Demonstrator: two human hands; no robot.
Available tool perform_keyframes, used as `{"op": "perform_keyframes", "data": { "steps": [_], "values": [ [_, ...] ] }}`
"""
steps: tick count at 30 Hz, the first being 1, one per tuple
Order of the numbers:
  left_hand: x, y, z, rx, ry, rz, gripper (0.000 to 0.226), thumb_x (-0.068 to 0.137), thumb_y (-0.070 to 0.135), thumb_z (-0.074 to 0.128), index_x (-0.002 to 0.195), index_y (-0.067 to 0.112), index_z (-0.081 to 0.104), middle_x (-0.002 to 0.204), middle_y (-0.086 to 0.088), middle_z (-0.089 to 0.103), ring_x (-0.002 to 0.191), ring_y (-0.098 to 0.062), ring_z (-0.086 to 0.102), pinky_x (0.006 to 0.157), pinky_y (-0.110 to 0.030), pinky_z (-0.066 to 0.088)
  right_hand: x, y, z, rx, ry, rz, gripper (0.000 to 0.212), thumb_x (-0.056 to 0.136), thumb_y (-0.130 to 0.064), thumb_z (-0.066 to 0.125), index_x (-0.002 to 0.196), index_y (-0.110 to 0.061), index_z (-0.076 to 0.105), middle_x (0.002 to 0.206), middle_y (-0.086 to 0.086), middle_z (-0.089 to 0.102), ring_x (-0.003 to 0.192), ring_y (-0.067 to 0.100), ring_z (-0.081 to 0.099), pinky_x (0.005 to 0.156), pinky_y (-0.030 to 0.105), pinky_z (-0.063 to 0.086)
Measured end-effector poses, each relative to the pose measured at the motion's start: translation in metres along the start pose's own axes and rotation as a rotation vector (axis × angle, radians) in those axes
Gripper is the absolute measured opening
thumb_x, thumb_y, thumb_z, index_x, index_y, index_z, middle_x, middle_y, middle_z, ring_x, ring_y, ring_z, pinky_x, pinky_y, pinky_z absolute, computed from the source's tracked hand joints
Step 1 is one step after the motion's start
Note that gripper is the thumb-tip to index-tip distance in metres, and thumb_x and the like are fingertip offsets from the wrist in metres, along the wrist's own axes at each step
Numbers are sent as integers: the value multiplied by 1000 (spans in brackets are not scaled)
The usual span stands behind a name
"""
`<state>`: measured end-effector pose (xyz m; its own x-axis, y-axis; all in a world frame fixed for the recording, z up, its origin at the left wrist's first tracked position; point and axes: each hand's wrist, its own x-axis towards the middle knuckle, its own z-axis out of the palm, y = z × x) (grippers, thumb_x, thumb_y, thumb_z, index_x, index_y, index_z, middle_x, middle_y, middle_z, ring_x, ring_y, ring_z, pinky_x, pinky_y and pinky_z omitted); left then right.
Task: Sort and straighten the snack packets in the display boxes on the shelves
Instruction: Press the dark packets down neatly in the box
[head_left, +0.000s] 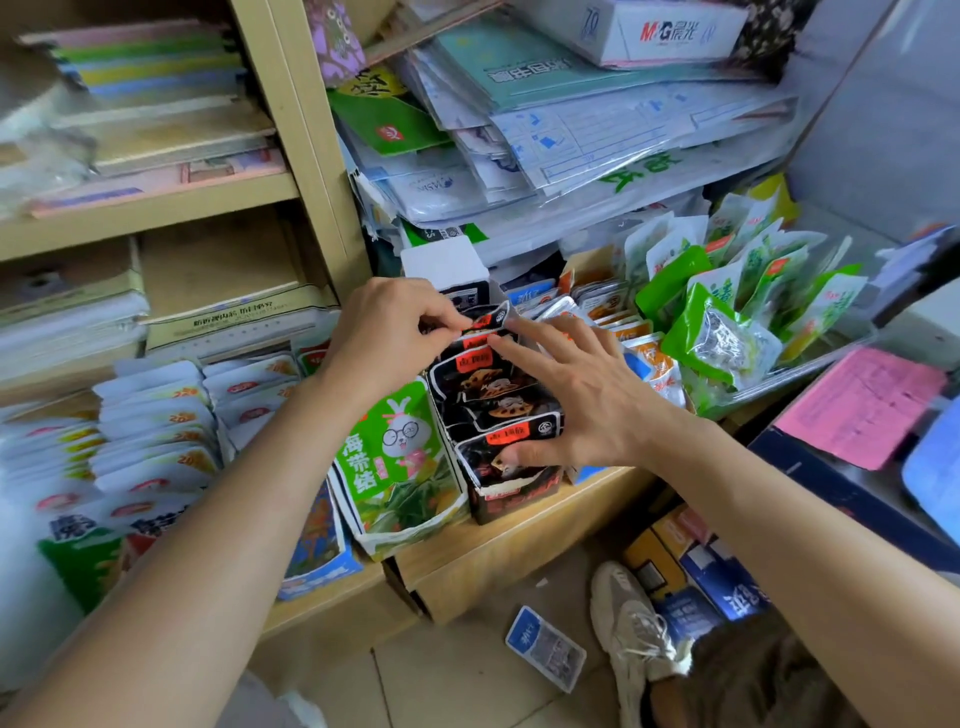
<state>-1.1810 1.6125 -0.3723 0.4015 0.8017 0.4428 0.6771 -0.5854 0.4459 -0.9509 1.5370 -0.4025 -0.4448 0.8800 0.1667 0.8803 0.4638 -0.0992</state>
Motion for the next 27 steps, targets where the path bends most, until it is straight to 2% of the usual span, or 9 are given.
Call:
{"op": "perform_keyframes", "data": {
  "steps": [4, 7, 10, 14, 16, 19, 21, 24, 27],
  "values": [
    [-2, -3, -7, -28, -140, 56, 14, 83, 36, 76, 96, 34, 81, 92, 14, 71, 81, -6, 64, 81, -33, 51, -3, -1, -1, -29, 78, -18, 104, 68, -94, 50, 150, -32, 37, 146, -7, 38, 125, 20, 37, 104, 46, 32],
    [-4, -1, -7, -14, -165, 64, 21, 85, 47, 66, 96, 36, 80, 106, 15, 65, 95, -12, 63, 91, -40, 47, -4, -1, -1, -17, 142, -57, 100, 70, -91, 52, 148, -30, 40, 158, 0, 26, 139, 25, 28, 111, 48, 28],
    [-1, -1, -10, -5, -209, 49, 28, 84, 53, 62, 96, 36, 80, 117, 15, 65, 101, -10, 63, 97, -42, 46, 4, 0, -2, -1, 89, -84, 104, 69, -90, 53, 152, -29, 35, 166, -1, 11, 151, 26, 13, 118, 48, 15],
    [4, 1, -5, -43, -34, -22, 15, 89, 38, 74, 97, 27, 81, 101, 8, 73, 80, -6, 66, 80, -34, 55, 8, 3, 2, 27, 64, -74, 108, 69, -91, 53, 153, -25, 34, 159, -2, 33, 147, 19, 27, 117, 50, 21],
    [11, 4, -5, -3, 8, -79, 25, 87, 46, 73, 103, 28, 79, 96, 9, 76, 84, -7, 66, 86, -31, 52, 7, 4, 4, 27, 41, -61, 110, 70, -92, 50, 156, -28, 27, 160, -4, 33, 148, 19, 26, 117, 49, 20],
    [21, 8, -3, 233, -88, -105, 35, 91, 58, 60, 98, 29, 79, 84, 8, 73, 94, -17, 59, 89, -36, 34, 7, 6, 3, 1, -8, -22, 113, 67, -96, 44, 158, -34, 18, 163, -7, 27, 147, 24, 23, 114, 49, 19],
    [19, 10, 1, 376, -150, -78, 37, 94, 60, 54, 106, 35, 77, 77, 3, 56, 103, -22, 48, 89, -39, 28, 10, 6, 0, 0, -56, -1, 115, 64, -97, 42, 158, -36, 15, 164, -8, 23, 146, 27, 20, 112, 50, 18],
    [13, 6, 6, 375, -119, -104, 35, 94, 57, 59, 118, 37, 73, 84, -1, 42, 92, -18, 30, 91, -40, 27, 17, 6, -6, 19, -120, 20, 119, 60, -97, 46, 158, -39, 12, 164, -11, 18, 143, 29, 17, 110, 51, 16],
    [14, -2, 6, 345, -81, -117, 32, 89, 56, 65, 111, 35, 76, 80, 1, 49, 102, -23, 45, 86, -39, 26, 23, 8, -6, 45, -129, -2, 120, 56, -97, 47, 157, -40, 15, 163, -12, 19, 139, 27, 19, 106, 45, 18]
  ]
}}
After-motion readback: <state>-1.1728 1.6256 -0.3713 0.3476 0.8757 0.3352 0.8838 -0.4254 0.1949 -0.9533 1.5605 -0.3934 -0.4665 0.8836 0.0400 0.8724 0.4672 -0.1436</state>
